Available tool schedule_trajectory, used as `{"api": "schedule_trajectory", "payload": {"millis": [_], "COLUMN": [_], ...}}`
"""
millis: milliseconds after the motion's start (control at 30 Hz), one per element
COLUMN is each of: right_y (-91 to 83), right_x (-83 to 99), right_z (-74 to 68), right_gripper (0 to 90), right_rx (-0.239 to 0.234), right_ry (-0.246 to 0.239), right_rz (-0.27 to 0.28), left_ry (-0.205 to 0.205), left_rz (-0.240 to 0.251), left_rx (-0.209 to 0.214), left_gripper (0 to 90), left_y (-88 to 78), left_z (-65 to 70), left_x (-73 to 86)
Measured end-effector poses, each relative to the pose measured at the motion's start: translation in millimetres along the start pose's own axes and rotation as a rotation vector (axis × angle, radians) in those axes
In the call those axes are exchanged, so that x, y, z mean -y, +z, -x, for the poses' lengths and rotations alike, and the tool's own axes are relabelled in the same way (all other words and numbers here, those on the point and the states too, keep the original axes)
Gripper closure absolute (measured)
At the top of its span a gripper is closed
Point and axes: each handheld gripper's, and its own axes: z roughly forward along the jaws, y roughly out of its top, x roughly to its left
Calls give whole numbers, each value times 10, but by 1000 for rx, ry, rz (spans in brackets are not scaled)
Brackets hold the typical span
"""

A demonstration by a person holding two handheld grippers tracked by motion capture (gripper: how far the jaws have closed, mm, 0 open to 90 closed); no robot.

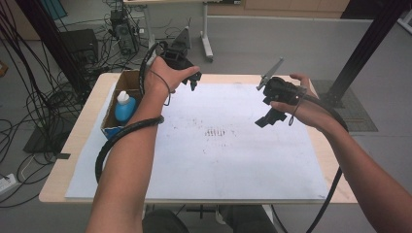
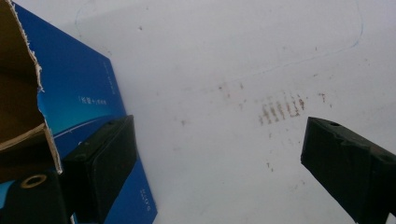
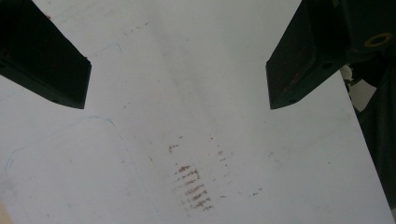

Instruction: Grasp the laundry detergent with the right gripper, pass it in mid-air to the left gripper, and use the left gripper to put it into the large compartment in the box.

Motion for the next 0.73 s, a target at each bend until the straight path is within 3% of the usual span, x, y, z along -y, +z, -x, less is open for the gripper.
{"api": "schedule_trajectory", "payload": {"millis": [733], "right_y": [70], "right_x": [28], "right_z": [-27], "right_gripper": [66], "right_rx": [-10], "right_ry": [-2], "right_rz": [-12], "left_ry": [-6], "left_rz": [19], "left_rx": [5], "left_gripper": [112], "left_y": [-39], "left_z": [-28], "left_x": [22]}}
